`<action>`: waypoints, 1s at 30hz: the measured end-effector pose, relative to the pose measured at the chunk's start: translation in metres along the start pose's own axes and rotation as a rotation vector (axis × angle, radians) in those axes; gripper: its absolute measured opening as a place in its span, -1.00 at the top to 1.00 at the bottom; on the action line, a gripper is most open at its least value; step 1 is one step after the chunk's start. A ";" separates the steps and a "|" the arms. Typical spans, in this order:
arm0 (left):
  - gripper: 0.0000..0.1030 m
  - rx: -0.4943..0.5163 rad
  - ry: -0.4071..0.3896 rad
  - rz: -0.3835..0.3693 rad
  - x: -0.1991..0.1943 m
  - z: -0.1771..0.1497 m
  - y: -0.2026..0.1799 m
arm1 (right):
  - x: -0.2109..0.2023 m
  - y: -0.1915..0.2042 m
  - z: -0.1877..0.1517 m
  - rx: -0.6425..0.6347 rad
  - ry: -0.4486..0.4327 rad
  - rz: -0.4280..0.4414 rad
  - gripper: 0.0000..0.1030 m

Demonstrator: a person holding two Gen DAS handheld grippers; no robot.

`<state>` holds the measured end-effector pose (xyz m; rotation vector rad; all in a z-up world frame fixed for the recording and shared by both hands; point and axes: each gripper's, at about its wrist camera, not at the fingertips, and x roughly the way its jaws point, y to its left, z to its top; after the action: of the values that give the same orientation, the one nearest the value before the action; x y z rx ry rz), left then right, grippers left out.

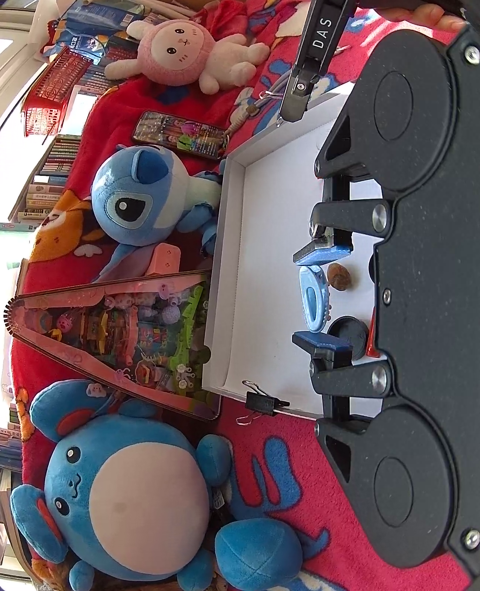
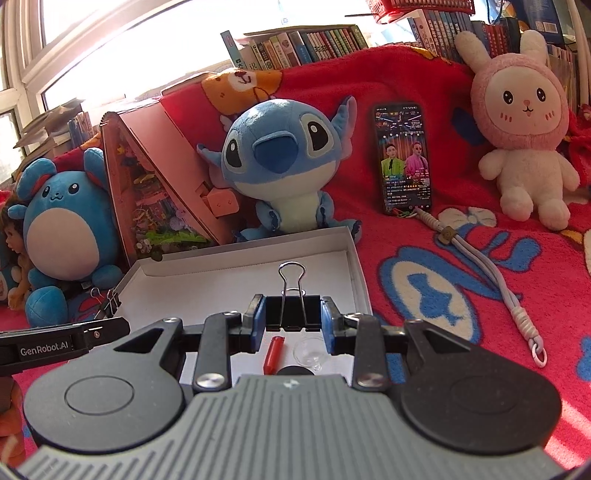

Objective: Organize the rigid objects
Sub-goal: 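Lower the held binder clip and hair clip into the white box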

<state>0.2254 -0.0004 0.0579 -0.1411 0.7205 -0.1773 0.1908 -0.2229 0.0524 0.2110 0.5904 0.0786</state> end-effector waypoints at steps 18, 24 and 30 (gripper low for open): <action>0.28 0.024 0.048 0.071 0.040 0.008 -0.004 | 0.044 0.027 -0.001 -0.042 0.141 0.047 0.29; 0.28 0.038 0.049 0.083 0.043 0.007 -0.006 | 0.052 0.032 -0.004 -0.052 0.147 0.043 0.28; 0.28 0.049 0.050 0.089 0.045 0.005 -0.008 | 0.057 0.034 -0.006 -0.064 0.149 0.034 0.28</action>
<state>0.2616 -0.0170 0.0342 -0.0574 0.7699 -0.1139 0.2339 -0.1809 0.0246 0.1538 0.7317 0.1467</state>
